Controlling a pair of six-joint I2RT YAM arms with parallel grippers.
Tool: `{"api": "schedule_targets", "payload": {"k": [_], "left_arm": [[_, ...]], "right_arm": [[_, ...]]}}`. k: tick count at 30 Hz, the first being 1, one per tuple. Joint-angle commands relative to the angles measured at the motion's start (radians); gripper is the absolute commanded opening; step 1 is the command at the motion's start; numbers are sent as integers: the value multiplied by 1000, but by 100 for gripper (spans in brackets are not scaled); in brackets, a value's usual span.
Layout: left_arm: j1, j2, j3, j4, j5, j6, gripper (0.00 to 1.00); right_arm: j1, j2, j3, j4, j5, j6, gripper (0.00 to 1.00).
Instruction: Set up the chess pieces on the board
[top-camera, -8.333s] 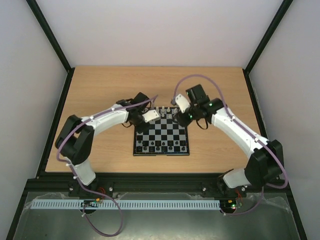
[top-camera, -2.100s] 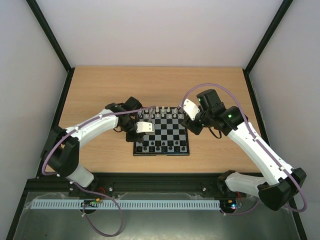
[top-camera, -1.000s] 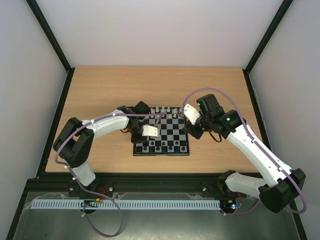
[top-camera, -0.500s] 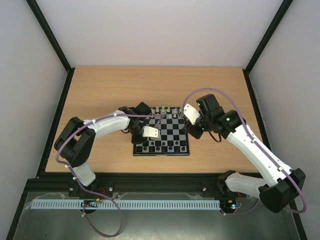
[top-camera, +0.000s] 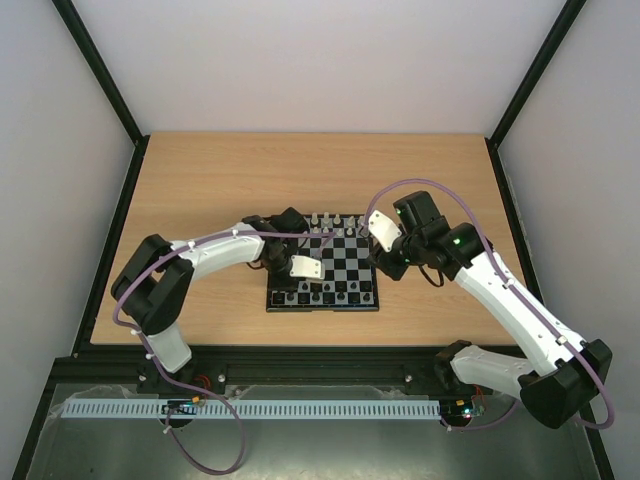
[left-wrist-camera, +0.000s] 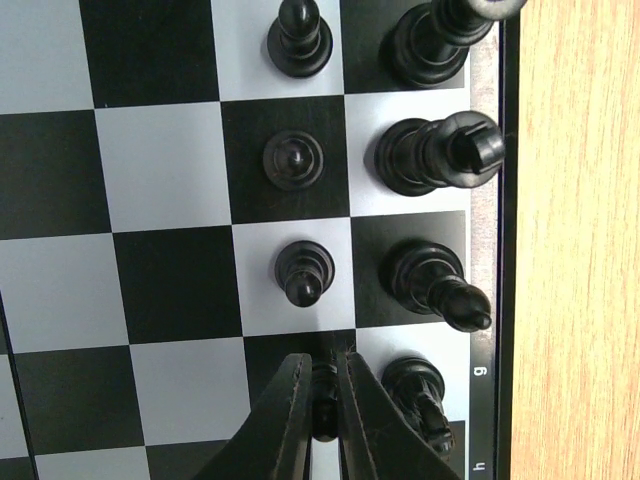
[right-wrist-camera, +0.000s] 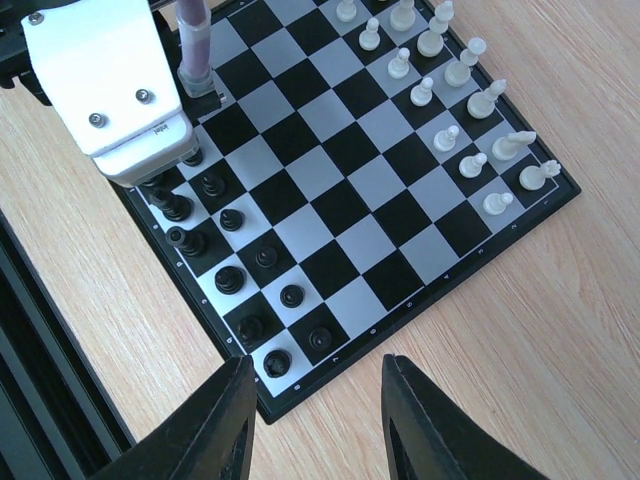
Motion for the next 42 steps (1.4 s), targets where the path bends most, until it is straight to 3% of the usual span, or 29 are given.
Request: {"api": "schedule_targets", "payload": {"k": [1, 13, 19, 23, 28, 34, 37, 42], "left_arm": [[-8, 29, 10, 5, -13, -19, 7], [-6, 6, 1, -9, -18, -26, 8], [23, -30, 86, -51, 19, -62, 11], [55, -79, 137, -101, 55, -58, 17], [88, -190, 143, -128, 89, -74, 33], [133, -254, 119, -130, 143, -144, 36], [142, -226, 95, -126, 178, -168, 40], [142, -53, 145, -153, 220, -255, 38]], "right_arm": [[-7, -20, -13, -11, 1, -6, 36], [-7, -14, 2, -7, -1, -1, 36], [-8, 21, 44, 11, 13, 26, 43], [-18, 50, 68, 40, 23, 46, 49], [-109, 82, 68, 127, -34, 114, 58], [-175, 136, 83, 182, -96, 173, 59], [-177, 145, 76, 187, -105, 178, 58], [-177, 144, 70, 167, -108, 183, 58]]}}
